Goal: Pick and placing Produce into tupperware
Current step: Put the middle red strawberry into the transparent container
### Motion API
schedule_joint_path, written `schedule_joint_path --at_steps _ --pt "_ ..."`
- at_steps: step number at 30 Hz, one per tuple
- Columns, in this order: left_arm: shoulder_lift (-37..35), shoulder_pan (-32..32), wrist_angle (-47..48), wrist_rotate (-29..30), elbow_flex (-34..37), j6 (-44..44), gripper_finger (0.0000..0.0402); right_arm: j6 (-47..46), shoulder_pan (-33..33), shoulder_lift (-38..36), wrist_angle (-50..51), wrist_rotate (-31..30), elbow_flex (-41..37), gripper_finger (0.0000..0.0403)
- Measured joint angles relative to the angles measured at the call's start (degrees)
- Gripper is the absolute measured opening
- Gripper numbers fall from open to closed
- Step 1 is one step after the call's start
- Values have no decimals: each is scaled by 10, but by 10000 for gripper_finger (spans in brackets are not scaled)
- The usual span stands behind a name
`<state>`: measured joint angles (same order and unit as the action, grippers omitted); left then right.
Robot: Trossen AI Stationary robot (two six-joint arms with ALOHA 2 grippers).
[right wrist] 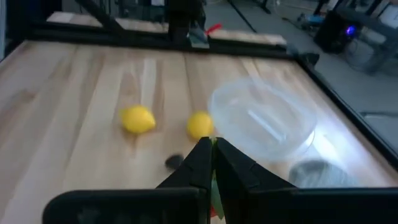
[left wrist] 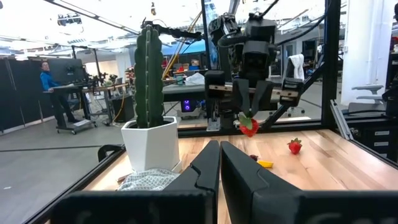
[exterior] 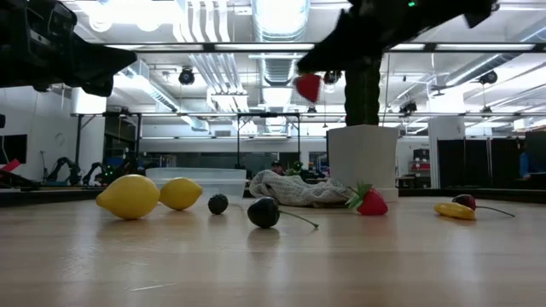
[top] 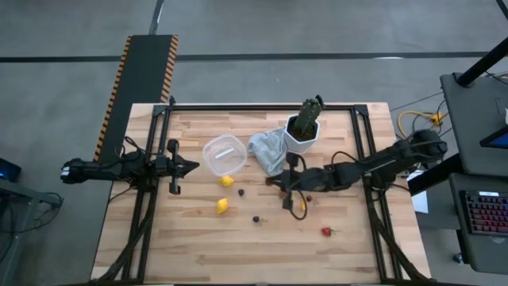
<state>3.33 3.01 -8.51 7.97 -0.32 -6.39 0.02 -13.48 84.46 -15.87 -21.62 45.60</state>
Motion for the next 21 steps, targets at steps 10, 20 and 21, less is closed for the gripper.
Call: schedule_joint_path --at_steps 10,20,21 --pt "0 0 -1 0 0 0 0 91 60 164 -3 23 143 8" --pt "-1 0 0 -1 0 0 0 131 122 294 35 23 298 8" --pt "0 0 -1 -2 0 0 0 131 127 307 37 23 309 8"
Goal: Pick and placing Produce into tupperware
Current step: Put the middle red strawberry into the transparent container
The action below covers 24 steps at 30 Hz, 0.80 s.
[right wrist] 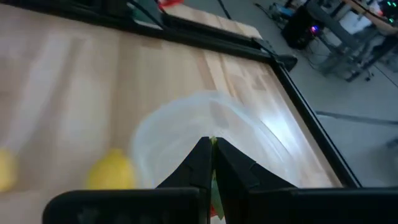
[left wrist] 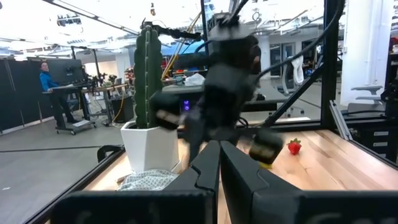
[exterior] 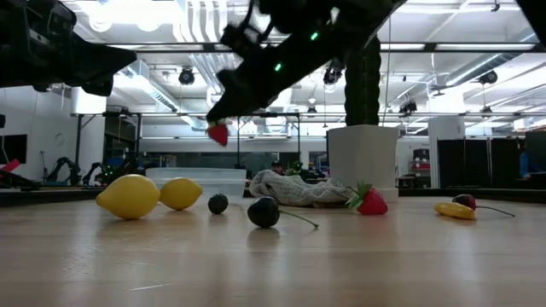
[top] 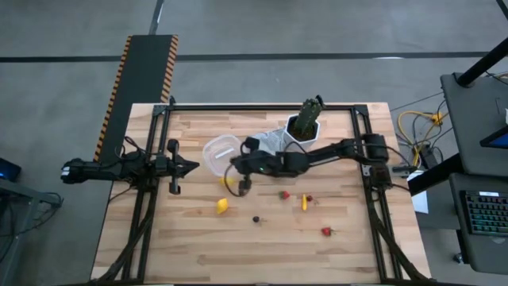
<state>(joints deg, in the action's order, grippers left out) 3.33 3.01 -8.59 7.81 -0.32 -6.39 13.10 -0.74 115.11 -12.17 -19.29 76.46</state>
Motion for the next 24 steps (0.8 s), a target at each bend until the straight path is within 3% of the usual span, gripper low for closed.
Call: schedule_joint_path --at_steps 9,24 --pt "0 0 1 -1 0 0 0 6 29 67 27 -2 56 8" --pt "0 0 1 -1 0 0 0 -11 42 69 70 -2 58 8"
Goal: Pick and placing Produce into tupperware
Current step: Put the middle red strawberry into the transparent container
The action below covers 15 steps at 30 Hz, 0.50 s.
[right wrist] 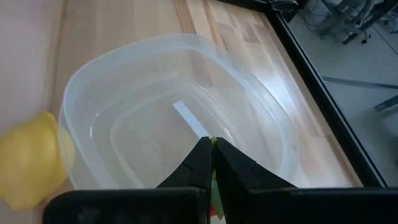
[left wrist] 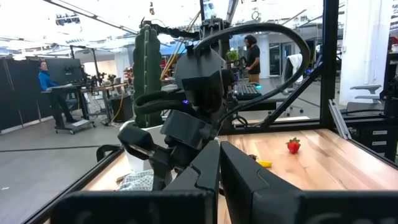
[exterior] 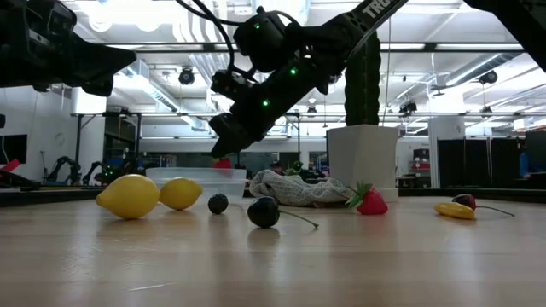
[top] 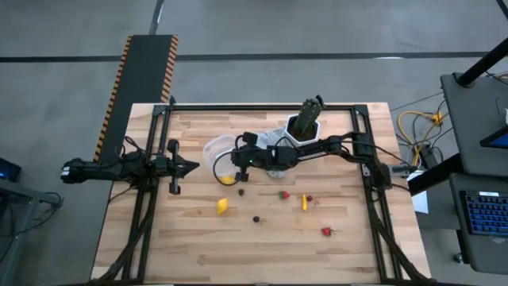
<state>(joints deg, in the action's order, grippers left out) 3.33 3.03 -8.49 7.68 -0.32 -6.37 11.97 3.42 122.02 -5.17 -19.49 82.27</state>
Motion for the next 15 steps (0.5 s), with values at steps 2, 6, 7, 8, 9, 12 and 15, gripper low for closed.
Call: schedule_joint_path --at_steps 2,6,7,8,9,12,15 --pt "0 0 0 0 0 0 0 -1 0 0 2 0 0 8" --pt "0 0 0 0 0 0 0 -1 0 0 3 1 0 9" --pt "0 0 0 0 0 0 0 -1 0 0 3 2 0 9" --pt "0 0 0 1 0 0 0 -1 0 0 3 2 0 11" --pt "0 0 0 0 0 0 0 -1 0 0 3 2 0 13" --pt "0 0 0 1 0 0 0 -1 0 0 3 2 0 28" --pt "0 0 0 0 0 0 0 -4 0 0 2 2 0 48"
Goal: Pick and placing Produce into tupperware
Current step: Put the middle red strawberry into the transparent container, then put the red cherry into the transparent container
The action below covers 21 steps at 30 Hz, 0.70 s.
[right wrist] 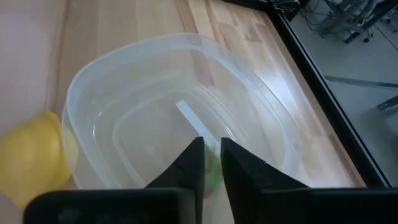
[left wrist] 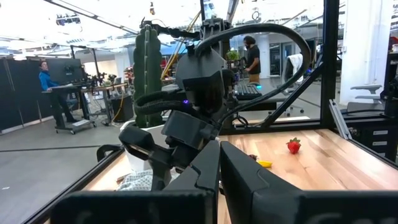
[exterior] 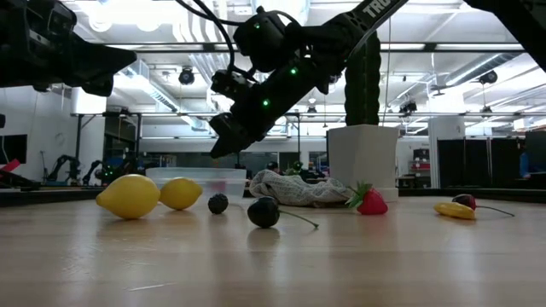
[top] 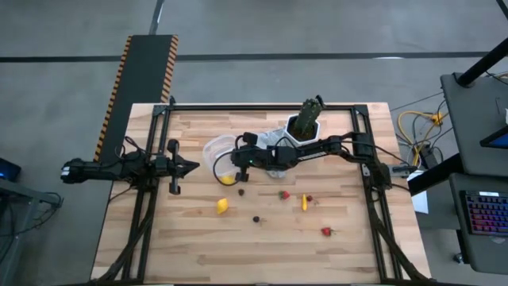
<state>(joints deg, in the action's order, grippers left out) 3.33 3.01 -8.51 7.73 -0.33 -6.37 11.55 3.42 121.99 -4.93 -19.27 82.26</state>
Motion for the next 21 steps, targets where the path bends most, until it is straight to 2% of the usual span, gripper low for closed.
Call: schedule_joint_path --at_steps 7,14,21 --pt "0 0 0 0 0 0 0 -10 0 -2 1 -1 0 87" --pt "0 0 0 0 0 0 0 -10 -16 -39 12 -2 4 102" --pt "0 0 0 0 0 0 0 -10 -65 -116 132 0 4 96"
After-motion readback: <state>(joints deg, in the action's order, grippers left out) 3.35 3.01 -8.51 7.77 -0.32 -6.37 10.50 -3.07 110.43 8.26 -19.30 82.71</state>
